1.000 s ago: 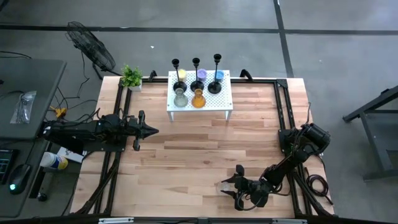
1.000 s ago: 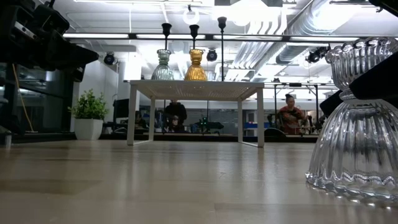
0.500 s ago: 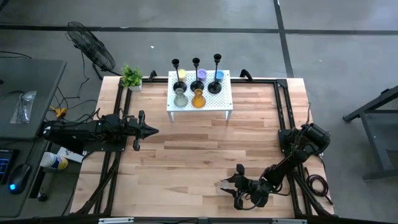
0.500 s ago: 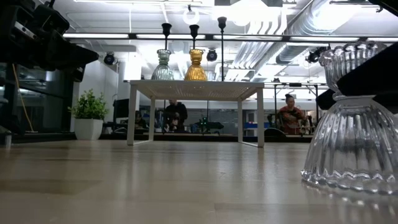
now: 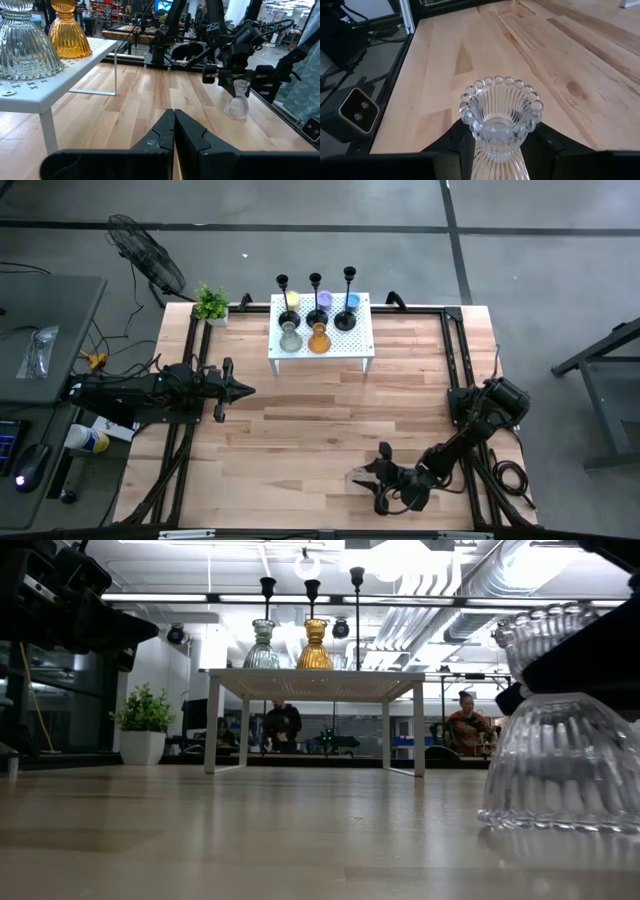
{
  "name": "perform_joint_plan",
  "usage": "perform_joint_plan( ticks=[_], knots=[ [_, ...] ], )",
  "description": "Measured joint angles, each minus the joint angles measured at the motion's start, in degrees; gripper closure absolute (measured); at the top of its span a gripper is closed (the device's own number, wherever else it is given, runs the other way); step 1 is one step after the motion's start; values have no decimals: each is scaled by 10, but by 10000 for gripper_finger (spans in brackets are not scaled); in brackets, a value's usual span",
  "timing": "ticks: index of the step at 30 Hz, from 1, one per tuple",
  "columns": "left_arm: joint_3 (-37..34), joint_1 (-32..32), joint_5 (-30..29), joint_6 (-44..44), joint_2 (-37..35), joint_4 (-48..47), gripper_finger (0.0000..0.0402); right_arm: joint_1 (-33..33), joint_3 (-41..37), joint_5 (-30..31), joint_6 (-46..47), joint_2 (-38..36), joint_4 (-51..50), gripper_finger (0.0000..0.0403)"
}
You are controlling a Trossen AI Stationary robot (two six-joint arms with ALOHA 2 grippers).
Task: Pick & Place candle stick holders
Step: Put the transparent glass candle holder on the shelf
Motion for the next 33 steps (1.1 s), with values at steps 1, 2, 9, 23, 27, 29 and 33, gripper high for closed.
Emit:
perform_joint_plan(
  ticks=[1, 2, 9, 23, 27, 29, 33],
  knots=[
    [0, 0, 0, 0, 0, 0, 402, -2, 0, 0, 0, 0, 1, 288],
    [0, 0, 0, 0, 0, 0, 402, -4, 0, 0, 0, 0, 3, 289],
    [0, 0, 0, 0, 0, 0, 402, -26, 4, 9, -4, -22, 5, 289],
    [0, 0, 0, 0, 0, 0, 402, -104, 47, 40, -13, -111, -127, 290],
    [0, 0, 0, 0, 0, 0, 402, -134, 63, 41, -15, -144, -194, 290],
    [0, 0, 0, 0, 0, 0, 402, -153, 76, 41, -15, -160, -231, 290],
    [0, 0, 0, 0, 0, 0, 402, -194, 97, 40, -15, -188, -298, 290]
  ],
)
